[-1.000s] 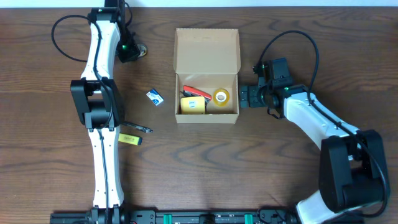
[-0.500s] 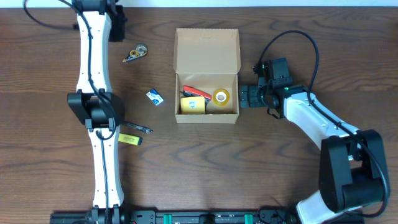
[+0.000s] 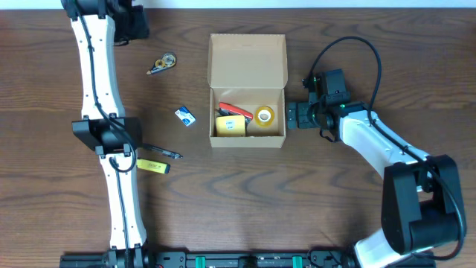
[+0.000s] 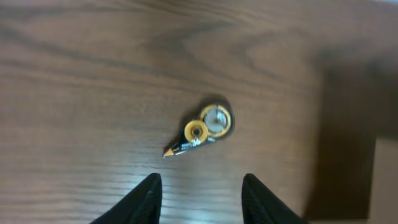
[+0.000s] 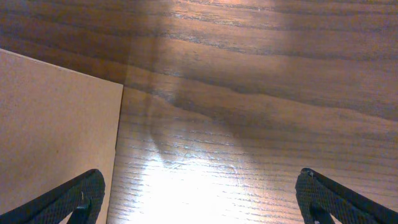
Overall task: Pack container
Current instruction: 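Lower the left gripper toward the correction tape dispenser, then close the left gripper on the correction tape dispenser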
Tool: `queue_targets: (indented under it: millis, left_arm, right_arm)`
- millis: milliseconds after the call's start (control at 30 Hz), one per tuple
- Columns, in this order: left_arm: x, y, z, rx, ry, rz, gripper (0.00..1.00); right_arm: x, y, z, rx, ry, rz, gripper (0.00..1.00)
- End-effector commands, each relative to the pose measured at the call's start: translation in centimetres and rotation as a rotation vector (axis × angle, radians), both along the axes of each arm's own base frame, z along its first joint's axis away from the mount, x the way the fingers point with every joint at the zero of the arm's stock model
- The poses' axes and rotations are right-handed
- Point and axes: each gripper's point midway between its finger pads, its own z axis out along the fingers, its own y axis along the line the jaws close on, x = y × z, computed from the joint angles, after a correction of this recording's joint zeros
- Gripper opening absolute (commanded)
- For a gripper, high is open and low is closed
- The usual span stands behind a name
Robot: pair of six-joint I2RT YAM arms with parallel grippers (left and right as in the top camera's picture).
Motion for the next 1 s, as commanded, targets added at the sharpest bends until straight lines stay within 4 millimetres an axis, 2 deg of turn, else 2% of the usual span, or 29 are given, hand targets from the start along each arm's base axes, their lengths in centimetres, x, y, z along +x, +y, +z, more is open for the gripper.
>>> queue_targets:
  millis: [0, 133, 233, 300, 667, 967]
  left_arm:
    - [0.0, -1.5, -0.3, 0.080, -0.045, -0.273, 0.50]
    - [0.2, -1.8, -0.7, 0.115, -0.057, -0.358, 0.56]
    - [0.0, -1.9, -1.7, 0.149, -0.053, -0.478, 0.76]
    - [-0.2, -2.0, -2.4, 0.158, -0.039, -0.527, 0.81]
    - [-1.8, -1.9, -7.3, 0.205, 0.056, -0.807, 0.82]
    - [0.4, -0.6, -12.1, 0.315, 0.019, -0.944, 0.83]
  right_arm:
    - [-0.1, -0.1, -0.4, -0.009, 0.010, 0.010, 0.99]
    - [-0.1, -0.1, -0.4, -0.009, 0.010, 0.010, 0.99]
    - [-0.1, -0.1, -0.4, -0.009, 0.010, 0.010, 0.99]
    - [-0.1, -0.1, -0.4, -0.009, 0.010, 0.010, 0.99]
    - [-0.1, -0.1, -0.4, -0.009, 0.010, 0.010, 0.99]
    - [-0.1, -0.1, -0.4, -0.009, 0.010, 0.010, 0.99]
